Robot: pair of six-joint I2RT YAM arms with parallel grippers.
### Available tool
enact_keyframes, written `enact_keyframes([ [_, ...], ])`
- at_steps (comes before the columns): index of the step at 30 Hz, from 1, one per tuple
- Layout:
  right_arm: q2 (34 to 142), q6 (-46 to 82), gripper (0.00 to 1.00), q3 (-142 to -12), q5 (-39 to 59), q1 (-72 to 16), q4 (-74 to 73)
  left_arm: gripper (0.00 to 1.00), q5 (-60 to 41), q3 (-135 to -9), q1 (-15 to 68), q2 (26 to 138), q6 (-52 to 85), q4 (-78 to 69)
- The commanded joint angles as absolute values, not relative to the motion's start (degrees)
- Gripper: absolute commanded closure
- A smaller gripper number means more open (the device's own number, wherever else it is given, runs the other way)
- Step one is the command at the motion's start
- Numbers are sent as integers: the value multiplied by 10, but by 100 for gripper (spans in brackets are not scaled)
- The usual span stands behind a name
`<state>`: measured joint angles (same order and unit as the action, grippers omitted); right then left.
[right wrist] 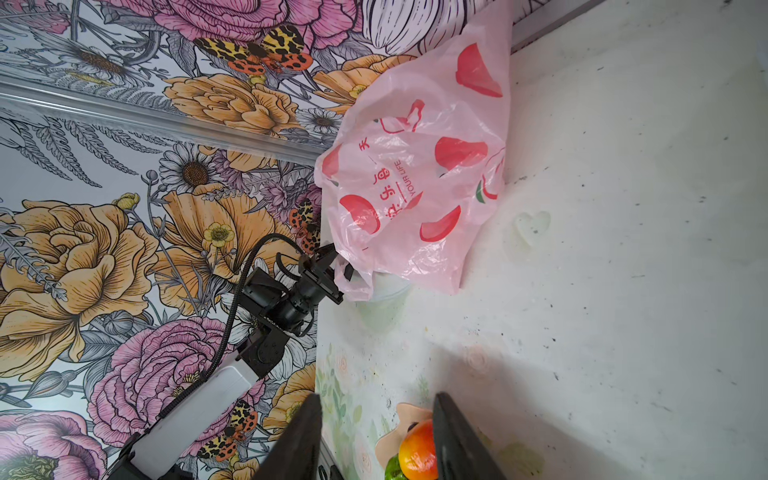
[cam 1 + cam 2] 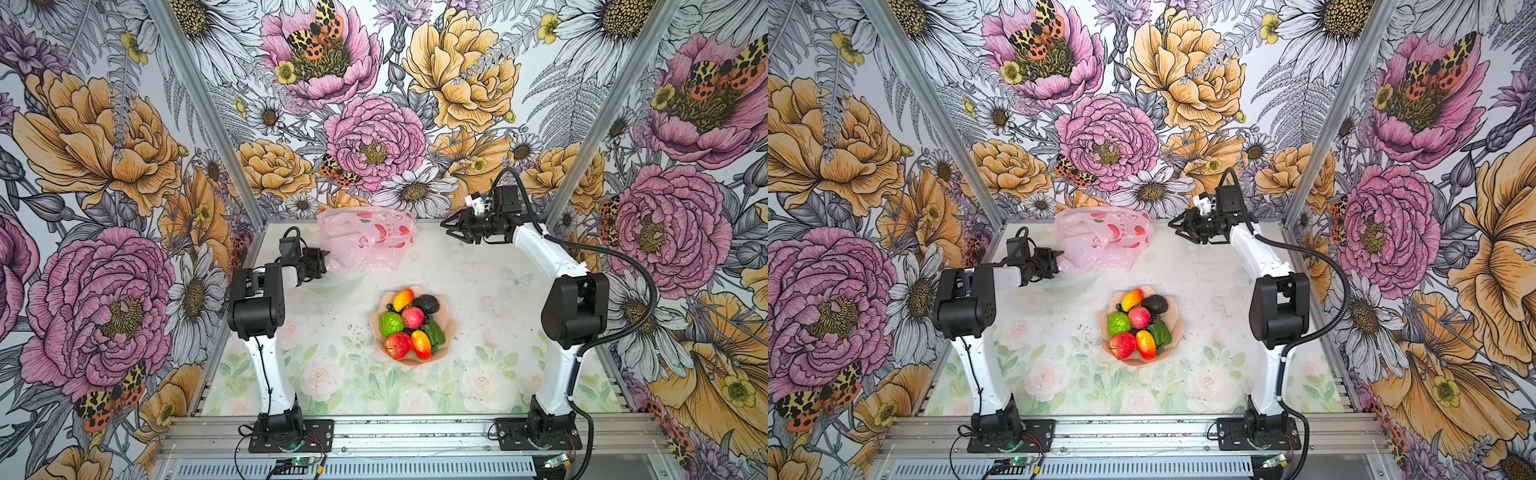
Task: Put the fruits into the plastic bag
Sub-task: 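Grasp the pink bag's edge with the left gripper while the right hovers near it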
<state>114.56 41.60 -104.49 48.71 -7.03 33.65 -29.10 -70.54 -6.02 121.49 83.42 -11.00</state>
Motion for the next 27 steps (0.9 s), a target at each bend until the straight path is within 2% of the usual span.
enact_keyframes([
  [1,1148,423,54,-1066,482,-69,331,63,-306,-691,-69,1179,810,-112],
  [4,1138,423,54,-1057,471,-70,330,62,-321,-695,-67,1166,785,-88],
  [8,1128,422,54,-1045,461,-77,330,47,-343,-687,-63,1159,776,-81],
  [18,1134,428,53,-1058,456,-100,330,43,-357,-656,-46,1129,782,-81],
  [20,1132,429,53,-1057,455,-104,330,53,-354,-650,-45,1126,783,-81],
  [22,1129,429,53,-1057,452,-107,330,72,-353,-645,-46,1122,785,-82],
  [27,1118,429,53,-1053,446,-111,330,97,-353,-645,-50,1103,776,-72],
])
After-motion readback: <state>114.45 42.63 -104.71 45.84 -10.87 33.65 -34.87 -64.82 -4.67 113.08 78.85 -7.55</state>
